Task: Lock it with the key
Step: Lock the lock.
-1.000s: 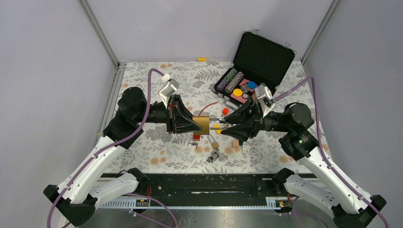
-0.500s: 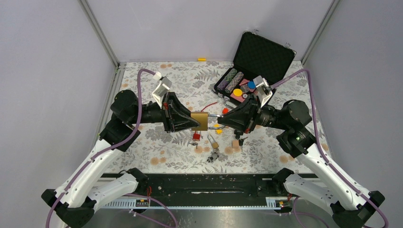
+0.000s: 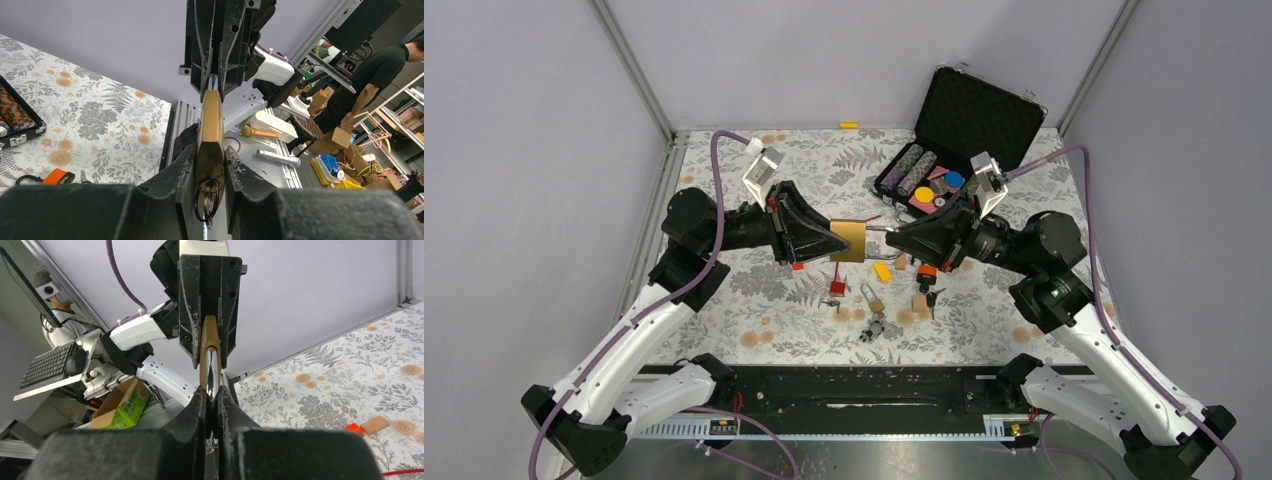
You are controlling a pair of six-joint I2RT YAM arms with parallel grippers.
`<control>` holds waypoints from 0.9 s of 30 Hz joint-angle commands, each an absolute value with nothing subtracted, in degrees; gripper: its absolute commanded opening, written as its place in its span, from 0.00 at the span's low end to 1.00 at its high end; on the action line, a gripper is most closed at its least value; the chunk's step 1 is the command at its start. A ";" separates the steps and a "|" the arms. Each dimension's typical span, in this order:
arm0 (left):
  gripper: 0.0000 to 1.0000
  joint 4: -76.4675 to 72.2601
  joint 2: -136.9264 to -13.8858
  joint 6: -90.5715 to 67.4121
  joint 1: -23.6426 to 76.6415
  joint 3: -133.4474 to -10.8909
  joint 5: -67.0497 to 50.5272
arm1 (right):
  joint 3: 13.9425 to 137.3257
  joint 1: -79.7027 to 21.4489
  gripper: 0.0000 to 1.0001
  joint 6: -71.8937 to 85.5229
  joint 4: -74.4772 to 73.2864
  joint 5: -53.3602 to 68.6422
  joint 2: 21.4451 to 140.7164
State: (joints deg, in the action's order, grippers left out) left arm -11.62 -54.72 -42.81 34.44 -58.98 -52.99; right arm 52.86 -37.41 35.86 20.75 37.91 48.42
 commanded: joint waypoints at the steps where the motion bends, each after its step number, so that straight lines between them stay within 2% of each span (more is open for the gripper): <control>1: 0.00 -17.19 -58.53 -46.80 37.34 -58.69 -52.05 | 52.53 -39.73 0.00 31.97 27.26 27.54 51.24; 9: 0.00 -16.54 -62.29 -47.90 38.46 -60.04 -51.39 | 52.47 -42.15 0.00 29.42 28.43 23.30 53.80; 20: 0.00 -15.46 -64.79 -46.75 39.26 -61.84 -46.62 | 50.72 -47.61 0.00 35.61 33.67 29.77 57.42; 27: 0.00 -15.03 -66.92 -48.21 39.40 -63.51 -47.75 | 50.24 -50.25 0.00 38.15 35.95 29.42 59.26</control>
